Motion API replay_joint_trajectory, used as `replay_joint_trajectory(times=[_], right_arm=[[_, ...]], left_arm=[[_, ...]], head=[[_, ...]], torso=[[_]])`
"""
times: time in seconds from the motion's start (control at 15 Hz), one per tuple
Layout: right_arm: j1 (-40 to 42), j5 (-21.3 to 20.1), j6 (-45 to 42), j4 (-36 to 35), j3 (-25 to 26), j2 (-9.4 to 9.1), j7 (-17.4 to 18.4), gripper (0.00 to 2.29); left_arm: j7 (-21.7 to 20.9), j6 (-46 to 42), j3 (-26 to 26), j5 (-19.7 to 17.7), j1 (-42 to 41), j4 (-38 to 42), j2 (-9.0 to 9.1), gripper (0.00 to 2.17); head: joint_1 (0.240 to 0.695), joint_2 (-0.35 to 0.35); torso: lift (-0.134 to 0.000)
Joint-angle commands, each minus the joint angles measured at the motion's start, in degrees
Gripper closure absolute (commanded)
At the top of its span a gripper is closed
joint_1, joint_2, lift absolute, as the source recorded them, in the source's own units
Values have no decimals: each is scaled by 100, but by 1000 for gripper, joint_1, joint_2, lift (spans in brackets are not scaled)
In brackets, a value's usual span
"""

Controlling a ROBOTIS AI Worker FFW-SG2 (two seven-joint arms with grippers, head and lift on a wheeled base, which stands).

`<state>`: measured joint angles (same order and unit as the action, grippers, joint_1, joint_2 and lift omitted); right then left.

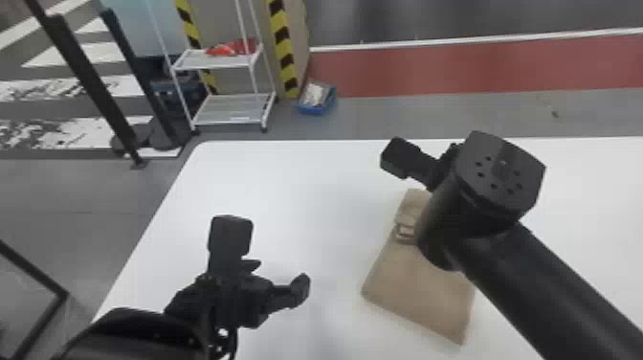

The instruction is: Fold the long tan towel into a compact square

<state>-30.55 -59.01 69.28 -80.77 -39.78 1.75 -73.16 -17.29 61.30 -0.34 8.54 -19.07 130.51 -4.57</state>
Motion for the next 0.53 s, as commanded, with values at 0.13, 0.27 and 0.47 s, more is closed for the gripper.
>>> replay_joint_trajectory(times=[0.13, 0.27, 0.47], right_arm=[[14, -5, -59, -18, 172, 0, 91, 1366], [31, 4, -146, -88, 330, 0, 162, 1366], [14, 91, -234, -202, 594, 9, 188, 1362]], left_arm=[[-2, -16, -1, -19, 0, 1, 9, 151], [-37, -16, -9, -27, 0, -16, 9, 151], [-64, -52, -27, -45, -18, -8, 0, 151]], head=[[695, 176], [695, 168], [695, 156]], torso=[[-124], [-124], [-124]])
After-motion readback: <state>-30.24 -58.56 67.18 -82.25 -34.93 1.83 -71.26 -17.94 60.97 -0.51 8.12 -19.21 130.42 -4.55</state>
